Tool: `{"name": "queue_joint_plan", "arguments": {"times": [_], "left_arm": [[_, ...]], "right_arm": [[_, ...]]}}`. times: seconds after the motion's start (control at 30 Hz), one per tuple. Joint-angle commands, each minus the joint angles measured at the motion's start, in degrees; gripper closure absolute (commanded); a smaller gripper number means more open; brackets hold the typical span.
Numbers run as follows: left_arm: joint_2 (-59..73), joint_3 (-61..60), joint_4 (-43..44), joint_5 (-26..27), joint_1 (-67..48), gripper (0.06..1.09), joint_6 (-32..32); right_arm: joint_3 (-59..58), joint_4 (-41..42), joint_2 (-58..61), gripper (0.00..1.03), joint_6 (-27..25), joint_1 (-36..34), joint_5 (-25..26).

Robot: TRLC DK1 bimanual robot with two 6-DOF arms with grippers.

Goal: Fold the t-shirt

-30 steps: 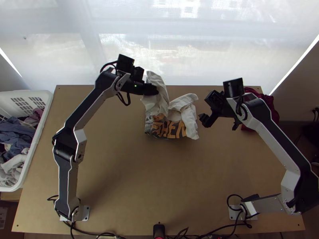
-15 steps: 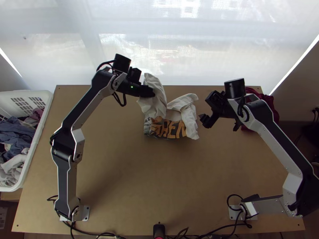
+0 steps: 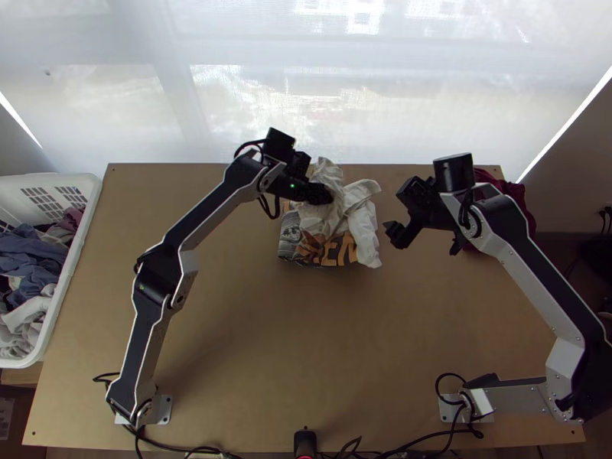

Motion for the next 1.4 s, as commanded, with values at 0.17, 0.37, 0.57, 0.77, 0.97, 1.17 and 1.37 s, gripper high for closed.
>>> {"name": "queue_joint_plan", "arguments": {"times": [0.17,0.37,0.57,0.77,0.97,1.17,1.37], "left_arm": [[-2.96,1.62,3.24,4.95,-3.25,0.1,-6.3],[-11.49,0.39,-3.35,6.79,1.5,0.1,-7.27],[-16.68,-8.31,-8.45,7.06,11.08,0.1,-3.67],[-13.6,-14.2,-8.89,5.92,11.26,0.1,0.82],[-8.24,-11.56,-8.98,2.14,6.25,0.1,1.61],[-4.55,-6.73,-9.16,-1.38,1.41,0.1,0.91],[-1.12,-6.2,-9.77,-3.93,-0.26,0.1,1.61]], "right_arm": [[-1.6,0.59,0.94,0.05,-0.47,0.43,-0.03],[0.15,4.46,5.25,0.05,-2.05,1.48,-0.11],[10.35,9.21,14.92,0.05,-1.26,5.96,-0.11],[21.69,12.28,27.84,0.05,1.47,9.39,-0.11],[11.32,12.63,31.09,0.05,2.43,11.06,-0.29],[-4.77,18.79,27.49,0.05,2.52,13.96,-0.38],[-7.67,19.05,22.3,0.05,4.1,12.73,-0.47]]}}
